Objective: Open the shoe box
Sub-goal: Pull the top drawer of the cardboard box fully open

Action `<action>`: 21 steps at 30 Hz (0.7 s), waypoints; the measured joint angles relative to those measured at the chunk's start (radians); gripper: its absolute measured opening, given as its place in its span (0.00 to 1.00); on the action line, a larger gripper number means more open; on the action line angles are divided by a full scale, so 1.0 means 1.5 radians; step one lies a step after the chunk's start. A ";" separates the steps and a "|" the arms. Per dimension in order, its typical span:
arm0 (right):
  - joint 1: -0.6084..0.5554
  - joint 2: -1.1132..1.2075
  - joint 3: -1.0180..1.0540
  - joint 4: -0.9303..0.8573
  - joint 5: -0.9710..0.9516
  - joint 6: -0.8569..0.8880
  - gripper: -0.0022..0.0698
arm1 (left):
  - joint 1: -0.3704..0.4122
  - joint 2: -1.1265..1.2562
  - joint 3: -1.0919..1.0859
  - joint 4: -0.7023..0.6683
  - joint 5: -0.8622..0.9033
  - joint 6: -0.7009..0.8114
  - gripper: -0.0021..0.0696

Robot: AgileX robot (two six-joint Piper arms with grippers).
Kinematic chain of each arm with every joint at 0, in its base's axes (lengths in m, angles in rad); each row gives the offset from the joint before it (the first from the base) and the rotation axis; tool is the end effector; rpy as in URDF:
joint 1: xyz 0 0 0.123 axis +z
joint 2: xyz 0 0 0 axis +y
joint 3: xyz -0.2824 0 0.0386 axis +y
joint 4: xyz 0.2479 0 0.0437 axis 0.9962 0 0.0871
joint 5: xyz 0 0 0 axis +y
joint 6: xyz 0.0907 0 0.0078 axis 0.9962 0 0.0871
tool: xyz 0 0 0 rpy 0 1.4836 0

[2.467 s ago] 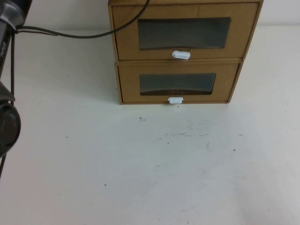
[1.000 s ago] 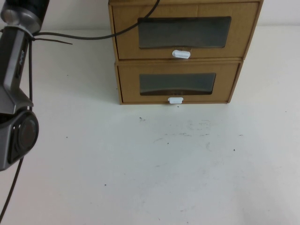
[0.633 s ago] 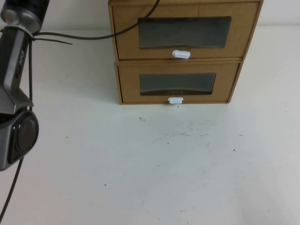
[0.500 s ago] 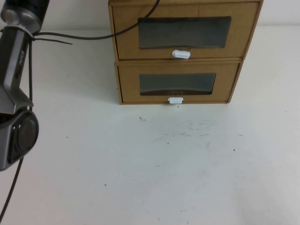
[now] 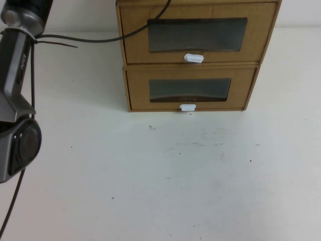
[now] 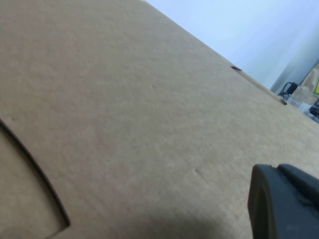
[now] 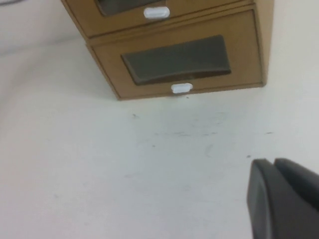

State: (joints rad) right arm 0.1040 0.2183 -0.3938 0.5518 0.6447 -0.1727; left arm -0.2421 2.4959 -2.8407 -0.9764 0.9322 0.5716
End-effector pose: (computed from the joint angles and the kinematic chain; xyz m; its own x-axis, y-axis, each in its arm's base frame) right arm 0.0482 0.0339 0.2820 -0.3998 0.2261 -0.8883 -0.2969 0.8849 0.3589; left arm 0.5036 -0.1868 0.3725 -0.3260 -0.0352 -0.9447 0.7698 0.5702 -0.2869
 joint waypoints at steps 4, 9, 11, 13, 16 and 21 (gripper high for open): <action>0.000 0.132 -0.130 -0.115 0.052 -0.029 0.00 | 0.000 0.000 0.000 0.000 0.000 0.000 0.02; 0.000 0.299 -0.248 -0.138 0.095 -0.108 0.00 | 0.000 0.000 0.000 0.000 -0.001 0.000 0.02; 0.000 0.361 -0.288 -0.137 0.119 -0.143 0.00 | 0.000 0.000 0.000 0.000 -0.001 0.000 0.02; 0.004 0.413 -0.318 -0.138 0.132 -0.173 0.00 | 0.000 0.000 0.000 0.000 -0.001 -0.001 0.02; 0.035 0.481 -0.355 -0.160 0.133 -0.225 0.00 | -0.001 0.000 0.000 0.000 -0.001 -0.001 0.02; 0.138 0.558 -0.392 -0.277 0.111 -0.246 0.00 | -0.001 0.000 0.000 0.000 -0.001 -0.001 0.02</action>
State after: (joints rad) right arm 0.3106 1.0550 -0.9817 0.1364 0.8110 -0.5413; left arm -0.2444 2.4959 -2.8407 -0.9764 0.9304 0.5699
